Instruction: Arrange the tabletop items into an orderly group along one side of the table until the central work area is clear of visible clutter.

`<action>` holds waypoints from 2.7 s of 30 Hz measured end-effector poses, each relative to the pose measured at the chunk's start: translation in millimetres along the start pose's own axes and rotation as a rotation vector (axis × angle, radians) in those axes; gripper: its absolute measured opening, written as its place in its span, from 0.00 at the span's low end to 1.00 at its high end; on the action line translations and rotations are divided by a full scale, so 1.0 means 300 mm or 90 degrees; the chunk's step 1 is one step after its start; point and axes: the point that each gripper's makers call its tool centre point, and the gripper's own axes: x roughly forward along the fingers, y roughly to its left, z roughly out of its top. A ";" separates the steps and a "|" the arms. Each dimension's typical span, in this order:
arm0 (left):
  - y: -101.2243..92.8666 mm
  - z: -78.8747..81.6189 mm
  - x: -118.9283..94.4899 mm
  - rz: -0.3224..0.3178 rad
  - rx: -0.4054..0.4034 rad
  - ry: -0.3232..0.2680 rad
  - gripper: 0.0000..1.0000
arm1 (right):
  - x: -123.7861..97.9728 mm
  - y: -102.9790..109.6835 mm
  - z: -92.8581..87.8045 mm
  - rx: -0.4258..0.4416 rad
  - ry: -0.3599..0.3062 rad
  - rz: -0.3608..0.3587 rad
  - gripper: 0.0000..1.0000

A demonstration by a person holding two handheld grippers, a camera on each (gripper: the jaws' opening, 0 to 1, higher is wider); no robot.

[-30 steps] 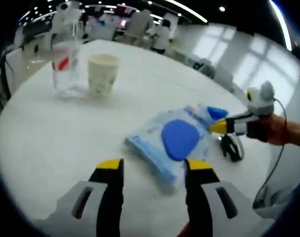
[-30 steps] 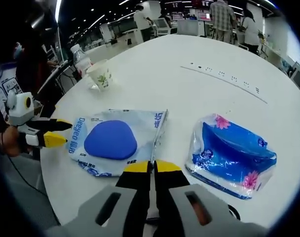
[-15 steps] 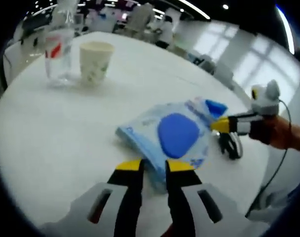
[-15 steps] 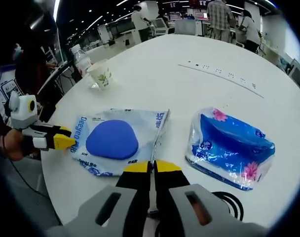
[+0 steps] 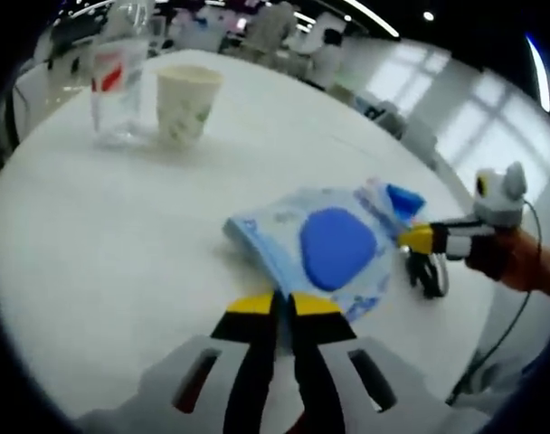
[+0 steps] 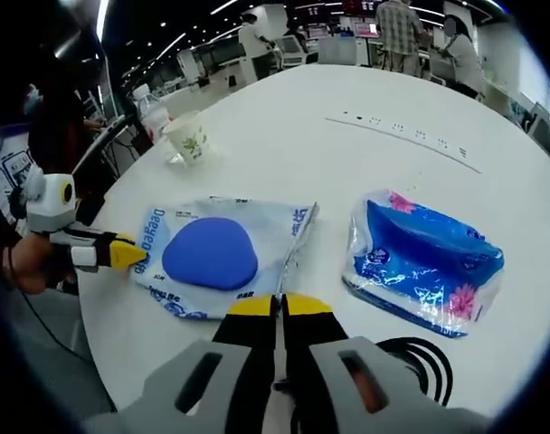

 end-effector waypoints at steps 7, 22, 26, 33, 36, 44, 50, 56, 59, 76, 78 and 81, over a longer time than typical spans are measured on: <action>0.008 0.071 -0.001 -0.003 0.025 -0.010 0.00 | -0.009 0.014 0.022 0.011 -0.024 0.004 0.01; 0.017 0.328 0.050 -0.005 0.111 -0.042 0.00 | -0.007 0.017 0.106 0.026 -0.063 0.004 0.02; 0.029 0.374 0.077 -0.002 0.125 -0.042 0.00 | 0.006 0.015 0.126 0.028 -0.068 0.005 0.02; 0.021 0.405 0.104 0.001 0.142 -0.035 0.00 | 0.024 0.000 0.156 0.051 -0.081 -0.001 0.02; 0.020 0.404 0.118 0.004 0.147 -0.030 0.00 | 0.031 -0.009 0.163 0.062 -0.083 -0.005 0.02; 0.036 0.390 0.144 0.015 0.138 -0.021 0.00 | 0.068 -0.031 0.165 0.059 -0.072 -0.011 0.02; 0.054 0.378 0.170 0.021 0.135 -0.013 0.00 | 0.091 -0.040 0.156 0.059 -0.062 -0.013 0.02; 0.070 0.375 0.185 0.026 0.126 -0.012 0.00 | 0.111 -0.046 0.147 0.057 -0.051 -0.014 0.02; 0.079 0.376 0.192 0.028 0.127 -0.009 0.00 | 0.120 -0.047 0.148 0.059 -0.047 -0.015 0.02; 0.110 0.391 0.218 0.043 0.127 -0.010 0.00 | 0.142 -0.052 0.151 0.072 -0.033 -0.024 0.02; 0.113 0.392 0.218 0.044 0.132 -0.009 0.01 | 0.144 -0.052 0.145 0.071 -0.029 -0.025 0.03; 0.118 0.393 0.214 0.048 0.136 -0.010 0.03 | 0.146 -0.053 0.141 0.066 -0.025 -0.028 0.04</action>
